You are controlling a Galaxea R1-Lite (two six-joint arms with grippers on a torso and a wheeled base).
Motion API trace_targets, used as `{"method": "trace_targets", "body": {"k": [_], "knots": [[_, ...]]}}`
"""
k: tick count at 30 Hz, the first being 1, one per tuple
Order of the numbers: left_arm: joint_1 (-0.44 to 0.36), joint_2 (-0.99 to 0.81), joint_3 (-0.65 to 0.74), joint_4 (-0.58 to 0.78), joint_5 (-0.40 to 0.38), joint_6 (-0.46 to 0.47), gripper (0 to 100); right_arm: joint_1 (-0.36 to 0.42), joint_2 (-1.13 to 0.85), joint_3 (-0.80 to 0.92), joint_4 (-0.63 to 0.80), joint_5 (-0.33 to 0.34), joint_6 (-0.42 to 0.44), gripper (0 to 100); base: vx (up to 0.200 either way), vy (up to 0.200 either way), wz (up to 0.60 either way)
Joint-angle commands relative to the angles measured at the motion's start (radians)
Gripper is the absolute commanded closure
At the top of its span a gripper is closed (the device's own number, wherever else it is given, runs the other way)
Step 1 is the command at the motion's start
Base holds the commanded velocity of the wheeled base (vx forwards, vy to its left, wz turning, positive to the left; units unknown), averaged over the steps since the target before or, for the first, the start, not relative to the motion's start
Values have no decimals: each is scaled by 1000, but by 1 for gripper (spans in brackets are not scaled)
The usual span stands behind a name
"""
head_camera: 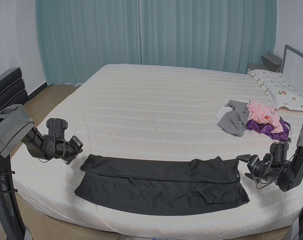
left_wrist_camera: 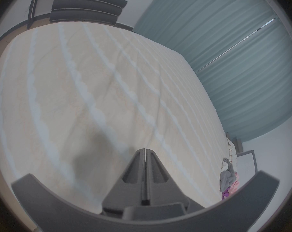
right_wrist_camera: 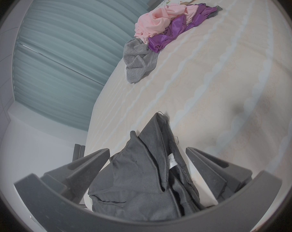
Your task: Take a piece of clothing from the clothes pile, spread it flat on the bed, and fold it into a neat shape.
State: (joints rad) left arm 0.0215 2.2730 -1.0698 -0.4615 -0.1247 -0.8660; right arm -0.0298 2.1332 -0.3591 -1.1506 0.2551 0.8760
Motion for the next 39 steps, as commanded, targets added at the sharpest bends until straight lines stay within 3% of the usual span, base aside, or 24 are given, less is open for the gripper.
{"method": "trace_targets", "body": {"k": [1,8,21,22,34,39], "knots": [[0,-105,156,-11,-35,-7,100,8,-9,42,-31,4,0,0,0,0,0],[-23,-132,275,-72,-59,1,100,13,-6,54,-34,7,0,0,-171,0,0],[-32,-185,439,-169,-95,8,100,14,-9,62,-38,9,-2,0,0,0,0],[-35,-187,449,-172,-92,10,0,14,-9,62,-38,7,-2,0,0,0,0],[-49,-171,534,-244,-82,13,0,24,-7,66,-38,9,-2,0,0,0,0],[-66,-148,539,-264,-39,15,0,24,-7,66,-38,9,-2,0,0,0,0]]}}
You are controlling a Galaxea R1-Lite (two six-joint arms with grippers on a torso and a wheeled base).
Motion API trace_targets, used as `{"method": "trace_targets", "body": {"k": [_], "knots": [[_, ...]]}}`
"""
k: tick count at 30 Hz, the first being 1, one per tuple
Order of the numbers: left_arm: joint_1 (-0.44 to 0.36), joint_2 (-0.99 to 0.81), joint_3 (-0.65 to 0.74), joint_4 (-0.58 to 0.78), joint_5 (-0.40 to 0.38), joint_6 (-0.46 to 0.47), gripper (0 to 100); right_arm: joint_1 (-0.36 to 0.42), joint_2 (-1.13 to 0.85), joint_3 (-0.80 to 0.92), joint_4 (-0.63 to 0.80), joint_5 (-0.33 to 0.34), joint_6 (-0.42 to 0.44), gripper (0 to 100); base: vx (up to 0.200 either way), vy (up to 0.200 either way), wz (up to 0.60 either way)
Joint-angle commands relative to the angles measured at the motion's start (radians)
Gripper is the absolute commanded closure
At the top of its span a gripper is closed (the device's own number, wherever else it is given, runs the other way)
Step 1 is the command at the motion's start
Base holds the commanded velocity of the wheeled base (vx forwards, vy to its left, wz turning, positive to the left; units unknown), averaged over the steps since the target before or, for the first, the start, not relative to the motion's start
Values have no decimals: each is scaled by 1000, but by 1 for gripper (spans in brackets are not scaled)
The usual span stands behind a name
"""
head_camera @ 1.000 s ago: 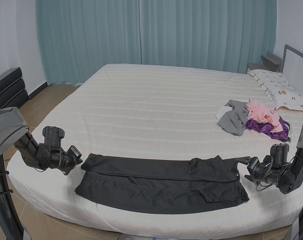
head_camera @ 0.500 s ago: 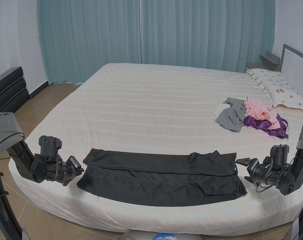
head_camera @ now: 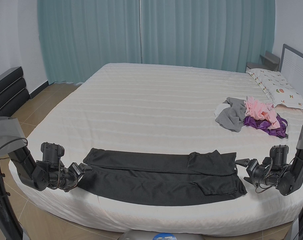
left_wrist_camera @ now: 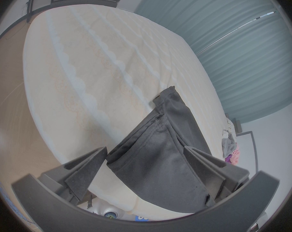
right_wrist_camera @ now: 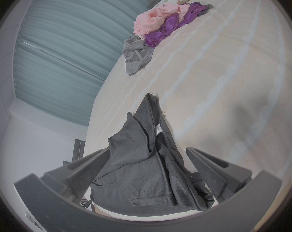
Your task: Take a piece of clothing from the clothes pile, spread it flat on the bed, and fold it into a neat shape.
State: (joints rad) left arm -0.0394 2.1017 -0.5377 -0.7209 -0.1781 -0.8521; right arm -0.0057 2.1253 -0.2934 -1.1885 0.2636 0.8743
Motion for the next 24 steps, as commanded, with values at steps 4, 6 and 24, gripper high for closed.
{"method": "trace_targets", "body": {"k": [4,6,24], "knots": [[-5,41,7,-6,23,31,0,0,1,-1,0,0,0,0,0,0,0],[-5,55,5,-6,48,51,0,0,1,-1,0,0,0,0,0,0,0],[-34,32,73,1,203,186,100,1,-4,0,0,0,0,0,0,0,0]]}}
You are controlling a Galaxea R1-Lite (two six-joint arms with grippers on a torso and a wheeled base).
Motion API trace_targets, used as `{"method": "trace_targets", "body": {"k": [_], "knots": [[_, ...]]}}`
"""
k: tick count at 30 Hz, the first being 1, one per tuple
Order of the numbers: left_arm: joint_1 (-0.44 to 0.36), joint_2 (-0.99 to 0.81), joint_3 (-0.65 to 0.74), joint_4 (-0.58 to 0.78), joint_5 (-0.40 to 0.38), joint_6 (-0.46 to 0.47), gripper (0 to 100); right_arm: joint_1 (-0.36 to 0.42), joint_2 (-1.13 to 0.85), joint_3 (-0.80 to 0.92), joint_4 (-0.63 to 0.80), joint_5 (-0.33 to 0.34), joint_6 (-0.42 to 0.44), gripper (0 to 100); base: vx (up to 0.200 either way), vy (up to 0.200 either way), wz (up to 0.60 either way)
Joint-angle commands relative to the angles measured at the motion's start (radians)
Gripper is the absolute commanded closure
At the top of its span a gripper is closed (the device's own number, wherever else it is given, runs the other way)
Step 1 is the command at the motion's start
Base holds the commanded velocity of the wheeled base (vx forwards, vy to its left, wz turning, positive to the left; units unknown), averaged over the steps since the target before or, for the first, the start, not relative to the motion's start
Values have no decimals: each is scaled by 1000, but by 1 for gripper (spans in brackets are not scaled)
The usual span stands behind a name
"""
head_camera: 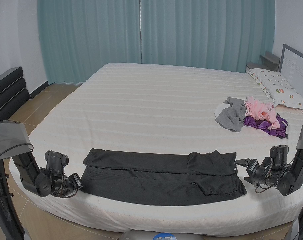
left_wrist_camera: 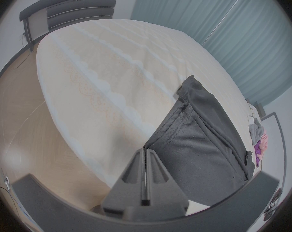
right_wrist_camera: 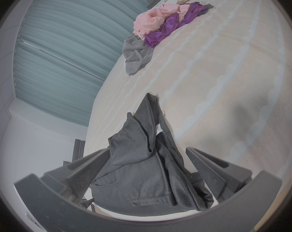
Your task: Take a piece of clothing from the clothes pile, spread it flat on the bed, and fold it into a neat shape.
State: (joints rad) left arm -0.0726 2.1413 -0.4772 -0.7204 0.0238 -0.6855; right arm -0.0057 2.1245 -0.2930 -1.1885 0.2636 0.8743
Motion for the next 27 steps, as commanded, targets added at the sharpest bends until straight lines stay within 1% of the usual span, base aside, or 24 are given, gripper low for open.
{"method": "trace_targets", "body": {"k": [1,2,9,10,12,16,19,22,24,27], "knots": [[-1,-9,14,1,1,20,100,1,-3,0,0,0,0,0,0,0,0],[-1,-20,26,-1,2,35,100,1,-9,0,1,0,2,0,0,0,0],[4,-29,16,-2,1,32,100,1,-8,0,1,0,0,0,0,0,0],[7,-26,12,-2,1,27,0,1,-9,0,1,6,2,0,0,0,0],[7,-24,12,-2,-1,27,0,0,-11,0,1,14,2,0,0,0,0],[28,-66,2,-8,-28,24,0,-17,-14,0,0,60,11,0,0,0,0],[71,-96,-43,3,-87,20,0,-26,-12,-5,0,72,23,0,0,0,0],[106,-113,-84,6,-120,17,0,-31,-12,-6,0,72,25,0,0,0,0],[114,-107,-124,12,-145,17,0,-33,-6,-8,0,77,25,0,0,0,0],[117,-100,-204,61,-213,21,0,-40,6,-12,0,89,26,0,0,0,0]]}}
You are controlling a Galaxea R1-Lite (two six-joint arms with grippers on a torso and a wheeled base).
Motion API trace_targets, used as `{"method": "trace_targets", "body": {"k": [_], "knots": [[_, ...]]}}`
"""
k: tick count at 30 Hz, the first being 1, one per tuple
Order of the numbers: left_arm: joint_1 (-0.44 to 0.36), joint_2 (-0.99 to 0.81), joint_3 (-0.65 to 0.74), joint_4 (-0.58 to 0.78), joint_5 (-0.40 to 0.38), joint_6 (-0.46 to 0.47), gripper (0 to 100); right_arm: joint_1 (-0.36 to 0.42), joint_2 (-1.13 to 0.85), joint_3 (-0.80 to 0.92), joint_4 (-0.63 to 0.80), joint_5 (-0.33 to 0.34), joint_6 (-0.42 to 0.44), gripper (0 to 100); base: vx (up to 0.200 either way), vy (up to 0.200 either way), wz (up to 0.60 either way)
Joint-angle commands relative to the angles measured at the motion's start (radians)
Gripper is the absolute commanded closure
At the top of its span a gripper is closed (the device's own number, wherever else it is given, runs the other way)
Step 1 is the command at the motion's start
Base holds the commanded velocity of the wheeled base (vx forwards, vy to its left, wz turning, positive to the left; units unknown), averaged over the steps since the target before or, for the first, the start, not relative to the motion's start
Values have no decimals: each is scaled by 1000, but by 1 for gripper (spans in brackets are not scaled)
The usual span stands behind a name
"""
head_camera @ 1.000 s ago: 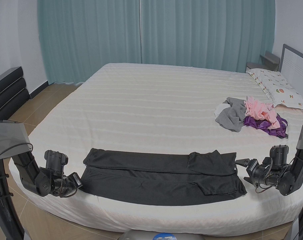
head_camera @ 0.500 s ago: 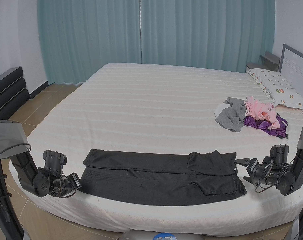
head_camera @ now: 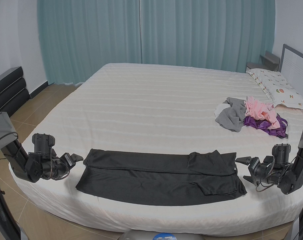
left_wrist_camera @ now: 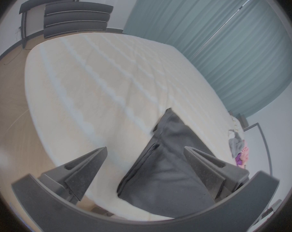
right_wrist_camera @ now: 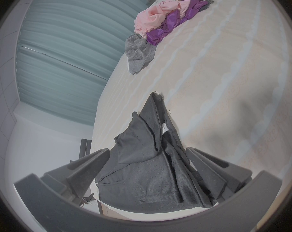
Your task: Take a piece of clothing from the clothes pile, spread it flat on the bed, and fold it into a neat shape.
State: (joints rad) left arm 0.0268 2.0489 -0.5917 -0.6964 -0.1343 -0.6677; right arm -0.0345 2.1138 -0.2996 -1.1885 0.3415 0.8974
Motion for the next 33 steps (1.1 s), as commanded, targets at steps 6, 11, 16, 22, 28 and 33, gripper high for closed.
{"method": "trace_targets", "body": {"k": [6,11,16,22,28,33], "knots": [[18,93,-273,135,-200,74,0,-42,57,-7,-29,59,6,0,0,0,0],[5,166,-338,187,-199,224,0,-44,89,4,-74,63,5,0,0,0,0],[-13,214,-339,187,-194,323,0,-39,110,4,-83,62,3,0,0,0,0],[-16,257,-358,172,-191,350,0,-35,117,8,-102,62,3,0,0,0,0],[-33,261,-361,172,-191,350,0,-35,117,8,-102,63,3,0,0,0,0],[-64,257,-355,173,-189,341,0,-35,117,8,-102,63,1,0,0,0,0]]}}
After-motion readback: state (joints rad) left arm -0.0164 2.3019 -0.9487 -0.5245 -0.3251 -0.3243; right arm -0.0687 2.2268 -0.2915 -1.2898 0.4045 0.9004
